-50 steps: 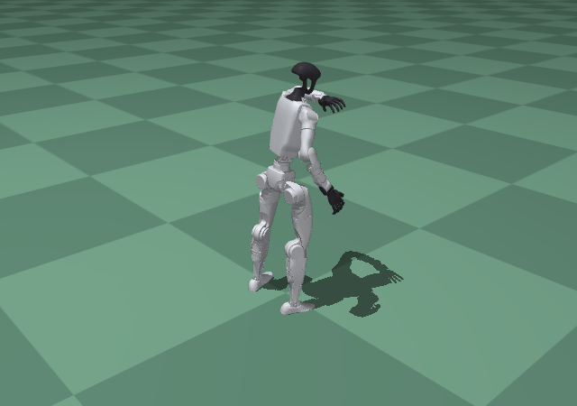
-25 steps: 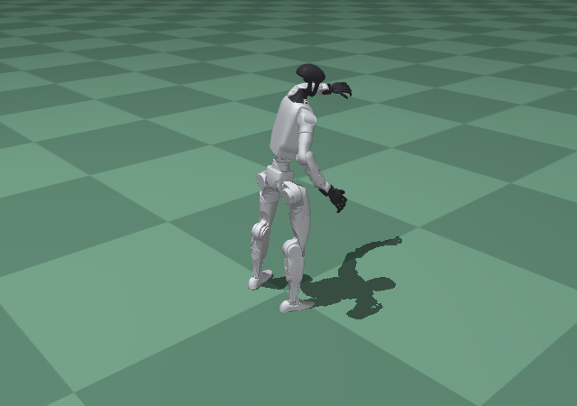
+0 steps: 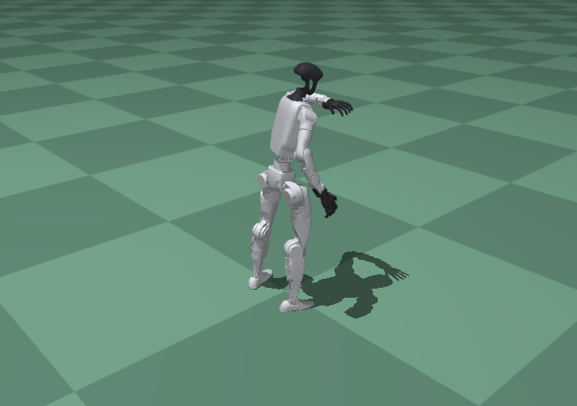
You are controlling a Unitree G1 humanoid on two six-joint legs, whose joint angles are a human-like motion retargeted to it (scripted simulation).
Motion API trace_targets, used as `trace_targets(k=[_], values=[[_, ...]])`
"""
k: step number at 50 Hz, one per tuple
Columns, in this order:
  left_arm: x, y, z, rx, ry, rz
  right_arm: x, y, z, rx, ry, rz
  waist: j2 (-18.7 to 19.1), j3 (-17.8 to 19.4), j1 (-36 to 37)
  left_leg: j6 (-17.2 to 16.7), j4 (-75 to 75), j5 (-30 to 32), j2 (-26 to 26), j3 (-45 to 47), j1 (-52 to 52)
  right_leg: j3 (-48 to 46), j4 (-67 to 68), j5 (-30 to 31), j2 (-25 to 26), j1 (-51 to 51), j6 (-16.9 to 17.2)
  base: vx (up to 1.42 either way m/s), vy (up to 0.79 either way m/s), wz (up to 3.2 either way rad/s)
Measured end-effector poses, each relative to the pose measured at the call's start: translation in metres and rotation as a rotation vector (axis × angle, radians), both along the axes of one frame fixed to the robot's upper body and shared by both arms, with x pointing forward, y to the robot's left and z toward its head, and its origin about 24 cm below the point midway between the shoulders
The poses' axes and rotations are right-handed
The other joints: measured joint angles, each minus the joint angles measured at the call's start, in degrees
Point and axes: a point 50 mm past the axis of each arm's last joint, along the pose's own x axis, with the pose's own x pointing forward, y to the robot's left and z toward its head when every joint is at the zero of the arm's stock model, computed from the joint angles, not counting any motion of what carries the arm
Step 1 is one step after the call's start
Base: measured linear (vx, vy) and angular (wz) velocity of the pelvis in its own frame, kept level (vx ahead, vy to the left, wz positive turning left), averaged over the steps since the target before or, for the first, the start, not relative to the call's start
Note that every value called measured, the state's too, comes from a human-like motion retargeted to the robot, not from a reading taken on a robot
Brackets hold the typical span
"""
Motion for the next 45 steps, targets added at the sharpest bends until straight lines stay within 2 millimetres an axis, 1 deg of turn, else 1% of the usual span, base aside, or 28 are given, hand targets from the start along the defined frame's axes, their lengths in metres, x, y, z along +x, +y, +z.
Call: trace_targets(k=[2,3,6,9,11,13,15,17,18,20,22,23,25,27,28,30,31,33,35,37,40,42,43,45], values=[[0.004,0.017,-0.017,-0.011,0.069,0.059,0.003,0.002,0.002,-0.003,-0.023,0.015,-0.3,-0.1,1.3,0.1,0.3,-0.2,0.2,0.7,0.3,0.7,0.1,-0.1,0.3,-0.1,0.0,0.01,-0.05,-0.29],[0.008,0.028,-0.025,-0.025,0.100,0.108,0.006,0.002,0.005,-0.008,-0.041,0.022,-0.2,-0.1,1.9,0.1,0.4,-0.3,0.4,1.0,0.4,1.0,0.1,-0.1,0.5,-0.1,0.0,0.00,-0.06,-0.34],[0.029,0.070,-0.050,-0.038,0.186,0.320,0.012,0.004,0.011,-0.015,-0.098,0.033,-0.3,-0.4,3.7,0.0,0.8,-0.5,0.9,2.3,0.7,2.1,-0.3,0.1,1.2,-0.3,0.0,0.00,-0.07,-0.38],[0.052,0.126,-0.073,0.015,0.252,0.607,0.020,0.002,0.019,-0.031,-0.146,0.057,0.3,-0.8,4.5,-0.1,1.1,-0.6,1.5,3.5,0.9,3.1,-0.8,0.4,2.0,-0.4,0.0,-0.01,-0.07,-0.37],[0.063,0.171,-0.085,0.085,0.283,0.826,0.026,0.000,0.024,-0.047,-0.167,0.083,0.8,-0.9,4.1,-0.1,1.2,-0.6,1.8,4.2,1.1,3.6,-1.1,0.6,2.5,-0.4,0.0,-0.01,-0.06,-0.31],[0.068,0.219,-0.093,0.156,0.300,1.054,0.033,-0.002,0.029,-0.066,-0.182,0.106,1.4,-0.9,3.4,-0.1,1.2,-0.5,2.0,4.8,1.2,4.0,-1.3,0.7,2.9,-0.5,0.0,-0.01,-0.04,-0.27],[0.067,0.267,-0.094,0.193,0.299,1.281,0.038,-0.003,0.032,-0.084,-0.193,0.116,1.9,-0.9,2.6,0.0,1.1,-0.4,2.2,5.3,1.4,4.5,-1.6,0.9,3.1,-0.6,0.0,-0.02,-0.03,-0.25],[0.060,0.308,-0.088,0.165,0.280,1.490,0.042,-0.006,0.034,-0.101,-0.205,0.111,2.4,-0.8,1.8,0.1,1.0,-0.3,2.2,5.7,1.6,4.9,-1.7,1.0,3.3,-0.7,0.0,-0.02,-0.02,-0.23],[0.056,0.325,-0.082,0.132,0.264,1.582,0.043,-0.007,0.035,-0.108,-0.210,0.106,2.6,-0.7,1.4,0.1,0.9,-0.2,2.2,6.0,1.7,5.1,-1.8,1.1,3.4,-0.7,0.0,-0.01,-0.01,-0.22],[0.046,0.351,-0.069,0.053,0.223,1.727,0.042,-0.009,0.036,-0.118,-0.213,0.093,2.9,-0.7,0.7,0.1,0.8,-0.1,2.3,6.4,1.9,5.4,-2.0,1.3,3.6,-0.8,0.0,-0.01,-0.01,-0.20],[0.040,0.364,-0.052,-0.029,0.170,1.802,0.041,-0.012,0.036,-0.129,-0.211,0.085,3.4,-0.6,-0.2,0.0,0.7,0.0,2.4,6.7,1.9,5.6,-2.2,1.5,3.8,-0.8,0.0,0.00,0.00,0.00],[0.039,0.366,-0.043,-0.062,0.141,1.815,0.040,-0.014,0.036,-0.134,-0.206,0.082,3.7,-0.6,-0.6,0.0,0.6,0.0,2.4,6.7,1.9,5.6,-2.3,1.6,3.9,-0.8,0.0,0.00,0.00,0.00],[0.043,0.363,-0.024,-0.112,0.080,1.798,0.036,-0.019,0.036,-0.142,-0.189,0.079,4.2,-0.6,-1.4,-0.1,0.5,0.1,2.5,6.7,1.9,5.5,-2.5,1.8,4.1,-0.8,0.0,0.00,0.00,0.00],[0.054,0.347,-0.002,-0.142,0.018,1.723,0.030,-0.023,0.033,-0.145,-0.160,0.075,4.6,-0.6,-1.9,-0.3,0.5,0.2,2.6,6.5,1.7,5.1,-2.7,1.9,4.1,-0.8,0.0,0.00,0.00,0.00],[0.062,0.335,0.011,-0.153,-0.014,1.671,0.027,-0.026,0.032,-0.143,-0.142,0.070,4.7,-0.6,-2.1,-0.3,0.5,0.3,2.6,6.2,1.5,4.9,-2.7,1.9,4.1,-0.8,0.0,0.00,0.02,0.18],[0.077,0.304,0.035,-0.161,-0.072,1.545,0.018,-0.029,0.027,-0.135,-0.101,0.058,4.7,-0.7,-2.2,-0.4,0.5,0.3,2.6,5.7,1.3,4.4,-2.7,2.0,3.9,-0.7,0.0,0.00,0.03,0.23],[0.085,0.284,0.045,-0.159,-0.096,1.468,0.014,-0.029,0.024,-0.129,-0.079,0.051,4.6,-0.8,-2.2,-0.5,0.5,0.3,2.5,5.4,1.1,4.1,-2.7,1.9,3.8,-0.7,0.0,0.00,0.04,0.27],[0.096,0.242,0.062,-0.144,-0.141,1.302,0.005,-0.030,0.018,-0.116,-0.040,0.033,4.4,-1.0,-2.2,-0.5,0.6,0.3,2.3,4.7,0.8,3.5,-2.5,1.8,3.4,-0.7,0.0,0.01,0.06,0.31],[0.100,0.196,0.073,-0.119,-0.177,1.114,-0.003,-0.030,0.013,-0.102,-0.011,0.011,4.1,-1.1,-2.2,-0.5,0.6,0.2,2.0,4.0,0.6,2.9,-2.2,1.6,2.9,-0.6,0.0,0.01,0.07,0.34],[0.097,0.149,0.074,-0.087,-0.199,0.911,-0.008,-0.030,0.010,-0.090,0.007,-0.010,3.9,-1.1,-2.2,-0.4,0.7,0.1,1.6,3.2,0.4,2.4,-1.8,1.3,2.2,-0.5,0.0,0.02,0.07,0.35],[0.077,0.086,0.063,-0.034,-0.201,0.606,-0.013,-0.028,0.006,-0.077,0.021,-0.033,3.6,-0.9,-2.0,-0.2,0.8,-0.1,0.9,2.3,0.4,1.7,-1.0,0.8,1.3,-0.3,0.0,0.02,0.07,0.30],[0.059,0.054,0.049,0.005,-0.173,0.423,-0.014,-0.025,0.004,-0.070,0.024,-0.036,3.3,-1.0,-1.7,-0.1,0.9,-0.3,0.6,1.9,0.4,1.5,-0.6,0.6,0.8,-0.2,0.0,0.02,0.06,0.20],[0.049,0.041,0.041,0.023,-0.154,0.341,-0.014,-0.024,0.004,-0.067,0.023,-0.036,3.2,-0.9,-1.6,0.0,1.0,-0.4,0.4,1.7,0.4,1.5,-0.4,0.4,0.6,-0.1,0.0,0.00,0.00,0.00],[0.028,0.023,0.025,0.056,-0.108,0.201,-0.013,-0.022,0.004,-0.063,0.017,-0.033,3.1,-0.8,-1.1,0.1,1.2,-0.6,0.2,1.6,0.4,1.5,0.0,0.2,0.2,-0.1,0.0,0.00,0.00,0.00]])
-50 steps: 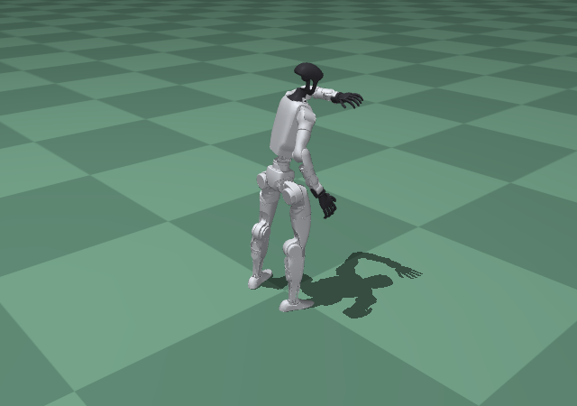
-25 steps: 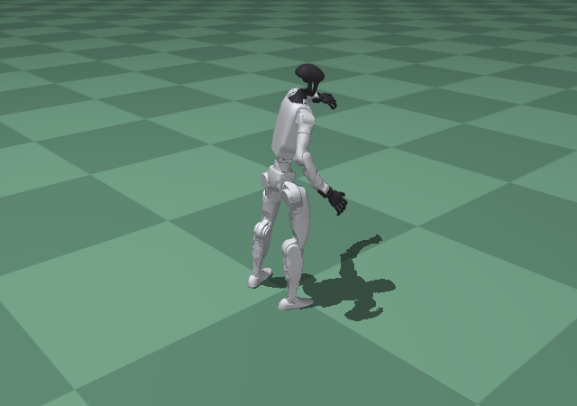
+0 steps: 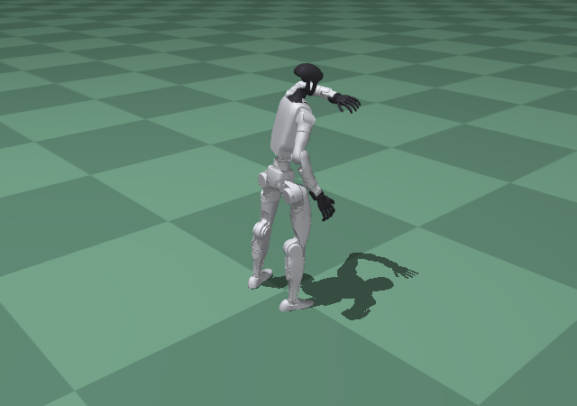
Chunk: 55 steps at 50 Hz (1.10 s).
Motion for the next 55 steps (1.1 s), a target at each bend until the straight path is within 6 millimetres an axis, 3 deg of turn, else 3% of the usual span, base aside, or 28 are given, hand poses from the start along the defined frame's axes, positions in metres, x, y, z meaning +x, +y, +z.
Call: trace_targets(k=[3,6,9,13,20,23,25,27,30,35,39,42,44,47,50,55], values=[[-0.022,-0.007,-0.023,0.032,0.083,-0.112,0.005,0.002,0.002,0.000,-0.026,0.006,0.0,0.2,1.0,0.1,0.3,-0.3,-0.1,0.2,0.1,0.3,0.3,-0.1,-0.1,0.0,0.0,0.00,0.00,0.00],[-0.027,0.006,-0.041,0.036,0.149,-0.101,0.009,0.003,0.006,-0.003,-0.068,0.002,0.1,0.5,2.2,0.2,0.7,-0.5,0.0,0.7,0.2,0.9,0.3,-0.1,0.0,0.0,0.0,0.00,-0.01,-0.06],[-0.015,0.036,-0.055,0.025,0.193,0.032,0.012,0.003,0.009,-0.006,-0.108,-0.012,0.3,0.7,3.6,0.2,1.1,-0.6,0.3,1.3,0.4,1.5,0.1,0.0,0.3,-0.1,0.0,0.00,-0.03,-0.20],[0.013,0.095,-0.064,0.024,0.212,0.342,0.010,0.001,0.011,-0.010,-0.129,-0.025,0.7,0.9,5.1,0.2,1.7,-0.7,0.5,2.0,0.5,2.1,-0.1,0.1,0.6,0.0,0.0,0.00,-0.01,-0.05],[0.042,0.209,-0.047,0.055,0.133,0.924,0.004,-0.008,0.010,-0.039,-0.084,0.005,2.2,0.9,4.5,0.3,2.0,-0.6,0.3,1.9,0.5,2.1,0.1,-0.3,0.3,0.1,0.0,0.00,0.00,0.00],[0.045,0.238,-0.027,0.019,0.053,1.074,0.003,-0.012,0.011,-0.056,-0.068,0.021,3.0,0.9,3.1,0.4,1.7,-0.4,0.2,1.4,0.5,1.5,0.3,-0.5,0.1,0.2,0.0,0.00,0.00,0.07],[0.047,0.247,-0.009,-0.028,-0.010,1.130,0.003,-0.015,0.012,-0.064,-0.060,0.026,3.5,0.8,2.2,0.4,1.3,-0.2,0.1,0.9,0.4,1.1,0.5,-0.6,0.0,0.2,0.0,0.00,0.01,0.23],[0.052,0.244,0.012,-0.084,-0.074,1.137,0.003,-0.017,0.012,-0.068,-0.054,0.025,3.9,0.7,1.4,0.3,0.9,0.1,0.0,0.3,0.4,0.5,0.6,-0.7,-0.1,0.3,0.0,0.00,0.01,0.27],[0.061,0.220,0.045,-0.156,-0.162,1.068,0.003,-0.018,0.012,-0.062,-0.050,0.014,3.9,0.5,0.5,0.3,0.2,0.5,-0.2,-0.7,0.2,-0.5,0.8,-0.8,-0.3,0.3,0.0,0.00,0.01,0.30],[0.067,0.135,0.087,-0.198,-0.252,0.745,0.004,-0.014,0.010,-0.031,-0.053,-0.013,3.0,0.4,-0.3,0.2,-0.6,0.9,-0.6,-2.3,0.0,-2.0,1.2,-1.1,-0.9,0.5,0.0,0.00,0.02,0.29],[0.049,0.056,0.086,-0.161,-0.252,0.392,0.008,-0.010,0.009,-0.015,-0.056,-0.023,2.1,0.6,-0.4,0.3,-0.6,0.9,-1.0,-3.2,-0.1,-2.7,1.5,-1.3,-1.6,0.9,0.0,0.00,0.02,0.17],[0.023,0.010,0.067,-0.106,-0.210,0.133,0.011,-0.008,0.009,-0.009,-0.061,-0.023,1.6,0.7,-0.1,0.5,-0.3,0.7,-1.3,-3.5,-0.1,-2.9,1.5,-1.4,-1.9,1.2,0.0,0.00,0.00,0.00],[0.003,-0.011,0.049,-0.065,-0.164,-0.018,0.012,-0.007,0.010,-0.005,-0.067,-0.024,1.4,0.8,0.2,0.5,-0.1,0.5,-1.3,-3.6,-0.1,-2.9,1.5,-1.4,-2.0,1.3,-0.1,0.00,0.00,0.00],[-0.025,-0.025,0.020,-0.018,-0.072,-0.186,0.014,-0.005,0.010,-0.001,-0.079,-0.030,1.1,0.9,1.0,0.6,0.2,0.2,-1.2,-3.4,-0.1,-2.6,1.5,-1.4,-1.9,1.4,-0.2,0.00,0.00,0.00],[-0.041,-0.020,-0.006,-0.001,0.027,-0.254,0.015,-0.004,0.011,0.001,-0.096,-0.035,0.8,1.0,2.1,0.7,0.6,0.0,-1.1,-3.1,0.0,-2.2,1.6,-1.4,-1.8,1.4,-0.1,0.00,0.00,0.00],[-0.026,0.021,-0.036,-0.023,0.132,-0.081,0.011,-0.001,0.011,-0.001,-0.120,-0.037,0.5,1.2,4.3,0.9,1.0,-0.3,-0.9,-2.4,0.2,-1.5,1.7,-1.5,-1.6,1.2,0.0,0.00,0.00,0.00]])
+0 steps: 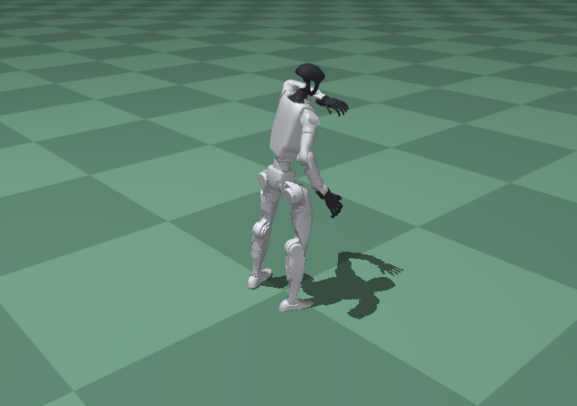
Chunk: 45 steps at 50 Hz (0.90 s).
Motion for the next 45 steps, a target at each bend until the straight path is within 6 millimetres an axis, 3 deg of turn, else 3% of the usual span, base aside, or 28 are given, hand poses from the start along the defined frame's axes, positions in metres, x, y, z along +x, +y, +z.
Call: trace_targets(k=[2,3,5,9,12,15,18,20,23,27,30,34,37,41,45], values=[[0.017,0.025,-0.007,-0.021,0.072,0.151,-0.003,0.001,-0.002,0.003,0.006,-0.002,-0.1,0.1,0.8,0.0,0.1,0.0,0.1,0.3,0.1,0.3,0.0,0.0,0.2,0.0,0.0,0.00,0.00,0.00],[0.025,0.036,-0.011,-0.106,0.238,0.220,-0.004,0.002,-0.004,0.016,0.022,-0.016,-0.2,0.2,1.4,0.2,0.2,-0.1,0.1,0.4,0.2,0.4,0.0,0.1,0.2,0.1,0.0,0.00,0.00,0.00],[0.043,0.077,-0.011,0.026,0.046,0.435,-0.004,-0.003,-0.001,-0.017,0.017,0.014,0.6,0.1,1.2,-0.1,0.1,0.1,0.5,0.7,0.1,0.6,-0.2,0.1,0.7,-0.2,0.0,0.00,0.00,0.00],[0.067,0.147,-0.008,0.068,0.033,0.806,-0.006,-0.002,-0.004,-0.024,0.041,0.039,0.9,-0.1,0.8,-0.2,0.0,0.4,0.9,1.3,0.0,0.9,-0.6,0.3,1.2,-0.5,0.0,0.00,0.00,0.00],[0.075,0.194,0.004,0.051,0.005,1.049,-0.002,-0.003,-0.003,-0.031,0.044,0.056,1.4,0.0,-0.3,-0.3,-0.4,0.7,1.1,1.5,-0.1,1.0,-0.9,0.5,1.6,-0.7,0.0,0.00,0.00,0.00],[0.077,0.225,0.023,-0.032,-0.044,1.218,0.001,-0.003,0.000,-0.035,0.037,0.064,1.8,0.1,-1.6,-0.4,-0.9,1.0,1.3,1.7,-0.2,1.0,-1.2,0.8,2.0,-1.0,0.0,0.00,0.00,0.00],[0.081,0.231,0.049,-0.139,-0.110,1.275,0.003,-0.005,0.001,-0.036,0.038,0.065,2.1,0.1,-2.7,-0.6,-1.5,1.5,1.6,1.7,-0.3,0.9,-1.6,1.1,2.4,-1.2,0.0,0.00,0.00,0.00],[0.085,0.222,0.069,-0.192,-0.159,1.254,0.003,-0.006,0.001,-0.037,0.046,0.064,2.3,0.0,-3.3,-0.7,-1.9,1.7,1.7,1.6,-0.5,0.7,-1.9,1.3,2.7,-1.4,0.0,0.00,0.00,0.00],[0.093,0.186,0.098,-0.224,-0.233,1.134,0.001,-0.007,-0.002,-0.033,0.068,0.058,2.2,-0.2,-3.8,-1.0,-2.3,2.1,2.0,1.4,-0.8,0.3,-2.3,1.7,3.0,-1.6,0.0,0.00,0.00,0.00],[0.096,0.112,0.125,-0.205,-0.319,0.851,-0.002,-0.005,-0.006,-0.018,0.095,0.047,1.7,-0.4,-4.1,-1.3,-2.5,2.3,2.1,0.9,-1.3,-0.3,-2.6,2.0,3.1,-1.7,0.0,0.00,0.00,0.00],[0.083,0.047,0.126,-0.161,-0.355,0.575,-0.004,-0.002,-0.009,-0.002,0.108,0.039,1.2,-0.5,-4.2,-1.3,-2.4,2.3,1.9,0.4,-1.6,-0.8,-2.6,1.9,2.8,-1.6,0.0,0.00,0.00,0.00],[0.042,-0.028,0.099,-0.080,-0.342,0.165,-0.003,-0.001,-0.010,0.008,0.121,0.041,0.3,-0.4,-4.1,-1.2,-2.0,1.9,1.3,-0.4,-1.6,-1.2,-2.0,1.5,1.8,-1.3,0.0,0.02,0.04,0.14],[0.000,-0.062,0.064,-0.021,-0.266,-0.121,0.000,-0.003,-0.008,-0.004,0.126,0.051,-0.4,-0.4,-3.6,-1.1,-1.7,1.4,0.7,-0.9,-1.5,-1.5,-1.3,1.0,1.0,-1.0,0.0,0.03,0.06,0.17],[-0.045,-0.070,0.020,0.026,-0.068,-0.358,0.014,-0.017,0.005,-0.043,0.080,0.032,-1.4,-0.3,-2.0,-1.0,-1.3,0.9,0.1,-1.5,-1.2,-1.8,-0.2,0.3,0.0,-0.7,0.0,0.01,0.01,0.04],[-0.054,-0.054,-0.014,-0.017,0.193,-0.342,0.037,-0.042,0.035,-0.093,-0.060,-0.059,-2.5,-0.3,1.0,-0.9,-1.1,0.7,-0.3,-1.9,-0.9,-1.9,0.5,-0.2,-0.5,-0.4,0.0,0.00,0.00,0.00]])
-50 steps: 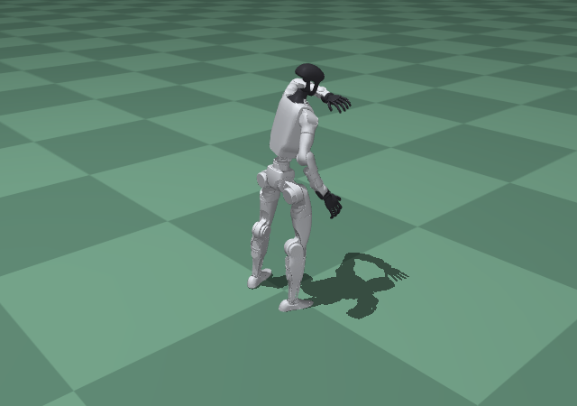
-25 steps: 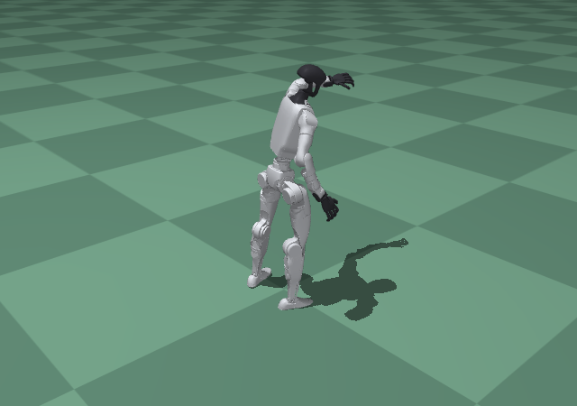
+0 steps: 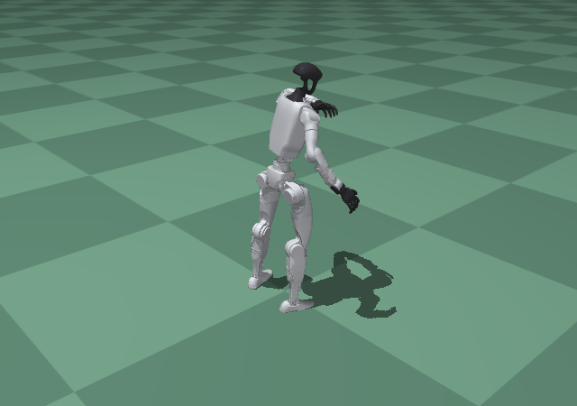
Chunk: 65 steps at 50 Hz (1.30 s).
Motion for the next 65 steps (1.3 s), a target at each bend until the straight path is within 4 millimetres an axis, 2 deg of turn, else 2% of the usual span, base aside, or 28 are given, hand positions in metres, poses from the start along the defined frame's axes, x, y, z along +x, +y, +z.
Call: trace_targets(k=[3,6,10,13,15,18,21,24,27,30,33,35,37,40,42,45,48,51,53,55,58,60,63,65], values=[[0.015,0.021,-0.027,-0.045,0.220,0.155,0.024,-0.028,0.039,-0.086,-0.145,-0.080,-0.4,-0.1,3.0,0.0,0.1,-0.1,0.0,-0.1,0.2,0.0,0.2,-0.2,-0.1,0.2,-0.1,0.00,0.00,0.00],[0.031,0.045,-0.063,-0.078,0.425,0.339,0.050,-0.054,0.090,-0.221,-0.287,-0.132,-1.2,-0.5,6.3,-0.1,0.2,-0.2,-0.1,-0.2,0.2,-0.1,0.2,-0.2,-0.1,0.4,-0.2,0.00,0.00,0.00],[0.040,0.080,-0.124,-0.072,0.681,0.593,0.086,-0.075,0.174,-0.440,-0.465,-0.151,-2.5,-1.0,10.9,-0.4,0.5,-0.4,-0.1,-0.4,0.3,-0.2,0.0,-0.3,-0.2,0.8,-0.3,0.00,0.00,0.00],[0.038,0.106,-0.174,-0.070,0.903,0.791,0.111,-0.073,0.246,-0.593,-0.616,-0.134,-3.6,-1.3,14.3,-0.6,0.6,-0.4,-0.2,-0.6,0.3,-0.3,0.0,-0.4,-0.3,1.1,-0.4,0.00,0.00,0.00],[0.031,0.125,-0.206,-0.098,1.065,0.925,0.123,-0.062,0.294,-0.687,-0.732,-0.110,-4.3,-1.5,16.5,-0.7,0.6,-0.4,-0.2,-0.8,0.4,-0.4,0.0,-0.5,-0.4,1.3,-0.4,0.00,0.00,0.00],[0.013,0.150,-0.246,-0.187,1.296,1.106,0.140,-0.027,0.360,-0.824,-0.914,-0.028,-5.4,-1.7,19.1,-0.8,0.4,-0.4,-0.3,-0.9,0.6,-0.5,0.0,-0.7,-0.5,1.5,-0.5,0.00,0.00,0.00],[-0.012,0.168,-0.276,-0.300,1.479,1.248,0.152,0.026,0.411,-0.970,-1.071,0.116,-6.1,-1.9,20.9,-0.7,0.3,-0.4,-0.4,-0.9,0.8,-0.5,0.1,-0.8,-0.5,1.6,-0.4,0.00,0.00,0.00],[-0.037,0.179,-0.298,-0.427,1.633,1.356,0.161,0.091,0.443,-1.044,-1.207,0.316,-6.4,-2.1,21.9,-0.5,0.2,-0.5,-0.5,-0.7,1.0,-0.3,0.1,-0.9,-0.5,1.7,-0.2,0.00,0.00,0.00],[-0.061,0.183,-0.316,-0.575,1.787,1.441,0.161,0.157,0.449,-1.034,-1.286,0.578,-6.6,-2.1,22.5,-0.3,0.1,-0.5,-0.3,-0.3,1.2,0.1,-0.2,-0.8,-0.3,1.6,0.0,0.00,-0.01,-0.06],[-0.079,0.182,-0.331,-0.735,1.914,1.500,0.153,0.211,0.433,-0.979,-1.294,0.866,-6.8,-1.9,23.0,-0.2,0.0,-0.5,0.2,0.4,1.3,0.7,-0.6,-0.5,0.5,1.4,0.0,0.00,-0.04,-0.22],[-0.091,0.177,-0.341,-0.865,1.997,1.523,0.139,0.239,0.404,-0.904,-1.235,1.108,-7.1,-1.5,22.9,-0.1,-0.2,-0.5,0.7,0.9,1.4,1.1,-0.9,-0.3,1.1,1.2,0.0,0.00,-0.02,-0.13],[-0.095,0.172,-0.345,-0.929,2.033,1.521,0.130,0.242,0.384,-0.857,-1.169,1.216,-7.3,-1.2,22.6,0.0,-0.3,-0.5,0.8,1.1,1.4,1.2,-1.0,-0.2,1.3,1.2,0.0,0.00,0.00,0.00],[-0.098,0.167,-0.346,-0.975,2.051,1.509,0.126,0.231,0.364,-0.830,-1.089,1.257,-7.5,-0.7,22.0,-0.1,-0.4,-0.5,0.9,1.0,1.4,1.1,-1.1,-0.2,1.4,1.1,0.0,0.00,0.00,0.00],[-0.099,0.160,-0.347,-1.031,2.048,1.493,0.125,0.196,0.339,-0.841,-0.953,1.218,-7.7,0.0,20.7,-0.2,-0.5,-0.4,0.9,0.6,1.3,0.7,-1.0,-0.3,1.4,1.1,0.0,0.00,0.00,0.00],[-0.100,0.158,-0.346,-1.057,2.025,1.496,0.130,0.161,0.326,-0.891,-0.852,1.128,-7.7,0.4,19.7,-0.5,-0.5,-0.3,0.8,0.0,1.1,0.2,-0.8,-0.4,1.2,1.1,0.0,-0.01,0.03,0.23],[-0.101,0.159,-0.345,-1.077,1.981,1.521,0.136,0.099,0.313,-0.988,-0.684,0.933,-7.9,0.8,18.4,-0.8,-0.7,-0.1,0.7,-1.2,0.7,-0.9,-0.3,-0.7,0.8,1.2,0.0,-0.01,0.04,0.35],[-0.099,0.164,-0.344,-1.067,1.945,1.548,0.137,0.029,0.311,-1.067,-0.519,0.668,-8.4,1.1,18.1,-1.1,-0.8,0.1,0.3,-2.7,0.3,-2.2,0.2,-1.1,0.2,1.4,0.0,0.00,0.04,0.45],[-0.097,0.169,-0.343,-1.049,1.928,1.552,0.125,-0.034,0.319,-1.108,-0.403,0.386,-8.8,1.2,18.8,-1.3,-1.0,0.5,0.0,-4.1,-0.1,-3.6,0.6,-1.4,-0.3,1.8,-0.1,0.00,0.02,0.45],[-0.094,0.172,-0.341,-1.028,1.921,1.536,0.113,-0.067,0.329,-1.121,-0.366,0.209,-9.1,1.2,20.1,-1.6,-1.2,0.8,0.0,-4.9,-0.4,-4.4,0.6,-1.5,-0.3,1.9,-0.4,-0.01,-0.01,0.36],[-0.090,0.173,-0.339,-0.997,1.934,1.507,0.102,-0.089,0.340,-1.111,-0.361,0.061,-9.4,1.2,21.7,-1.7,-1.2,1.0,0.1,-5.5,-0.7,-5.0,0.5,-1.5,-0.3,2.0,-0.7,-0.01,-0.02,0.27],[-0.087,0.172,-0.339,-0.923,1.965,1.469,0.097,-0.100,0.363,-1.046,-0.442,-0.099,-9.7,1.1,24.2,-1.8,-1.3,1.2,0.2,-5.9,-1.0,-5.4,0.3,-1.4,-0.1,2.1,-0.8,0.00,-0.01,0.06],[-0.085,0.171,-0.338,-0.888,1.974,1.454,0.102,-0.093,0.380,-1.049,-0.492,-0.117,-9.8,1.1,25.9,-1.8,-1.3,1.4,0.3,-5.8,-1.2,-5.4,0.0,-1.2,0.0,2.1,-0.7,0.00,0.00,0.00],[-0.084,0.166,-0.342,-0.848,2.022,1.422,0.126,-0.065,0.406,-1.003,-0.610,-0.103,-9.6,0.8,27.7,-1.6,-1.2,1.4,0.5,-5.2,-1.2,-4.8,-0.5,-0.8,0.4,2.0,-0.5,-0.01,-0.02,-0.06],[-0.082,0.164,-0.342,-0.850,2.022,1.413,0.144,-0.033,0.422,-1.056,-0.680,-0.005,-9.5,0.6,28.7,-1.4,-1.2,1.4,0.6,-4.7,-1.2,-4.4,-1.0,-0.5,0.6,1.8,0.0,-0.02,-0.06,-0.23]])
